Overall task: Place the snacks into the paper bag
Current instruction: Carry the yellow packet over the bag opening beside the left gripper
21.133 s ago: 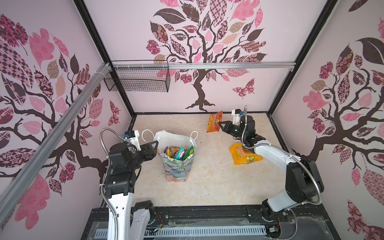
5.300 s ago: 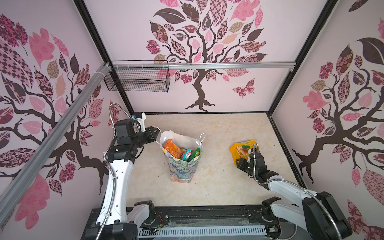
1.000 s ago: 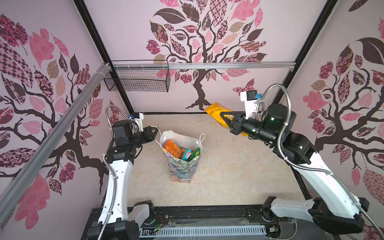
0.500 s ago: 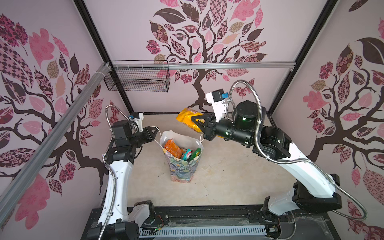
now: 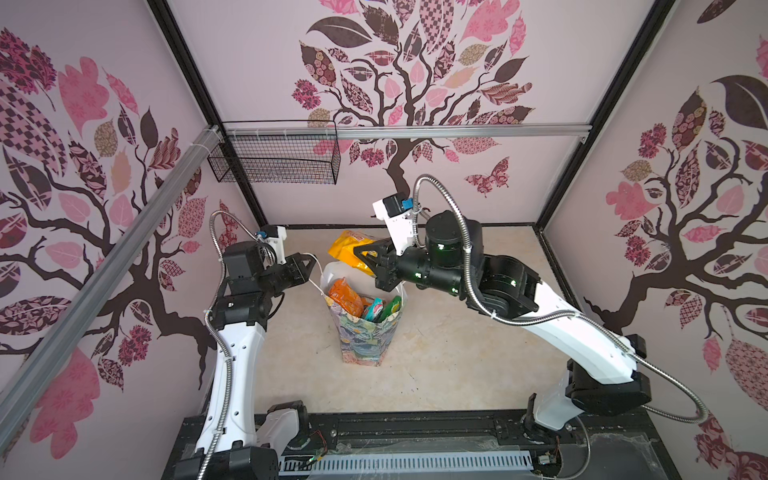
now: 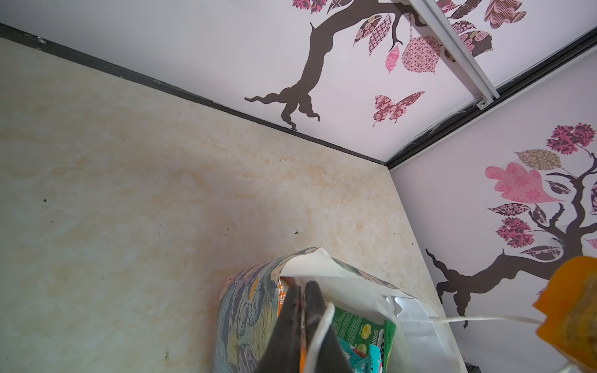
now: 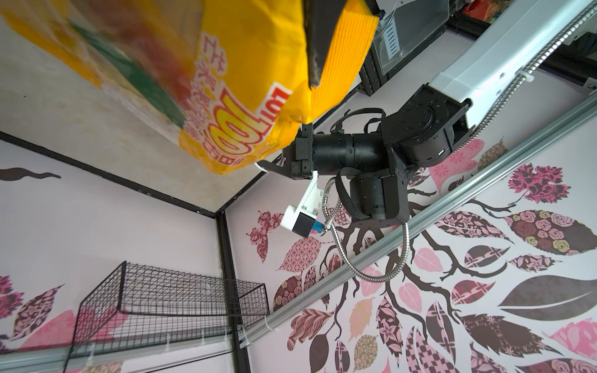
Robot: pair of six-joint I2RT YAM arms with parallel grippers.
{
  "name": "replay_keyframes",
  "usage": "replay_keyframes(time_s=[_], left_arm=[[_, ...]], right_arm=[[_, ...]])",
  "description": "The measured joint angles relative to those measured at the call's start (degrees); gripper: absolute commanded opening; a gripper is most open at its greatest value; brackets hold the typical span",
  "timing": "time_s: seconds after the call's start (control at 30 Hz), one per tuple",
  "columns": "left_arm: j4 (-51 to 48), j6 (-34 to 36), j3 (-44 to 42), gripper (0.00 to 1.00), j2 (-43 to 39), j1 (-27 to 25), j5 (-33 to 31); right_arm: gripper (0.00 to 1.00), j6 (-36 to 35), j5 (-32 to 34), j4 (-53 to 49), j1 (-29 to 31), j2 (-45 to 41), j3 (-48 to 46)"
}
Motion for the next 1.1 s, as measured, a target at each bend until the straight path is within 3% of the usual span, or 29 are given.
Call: replay_keyframes(time_s=[0.5,1.1], left_arm=[[-0.4,0.0,0.0,0.09,-0.6,0.0,-0.6],[-0.8,0.0,0.0,0.10,-1.0,0.0,-1.2]], right_arm=[[0.00,4.5,-0.2,7.1,0.0,3.3,-2.9],[0.00,8.7,0.6,11.6,-2.1,4.7,-13.9]])
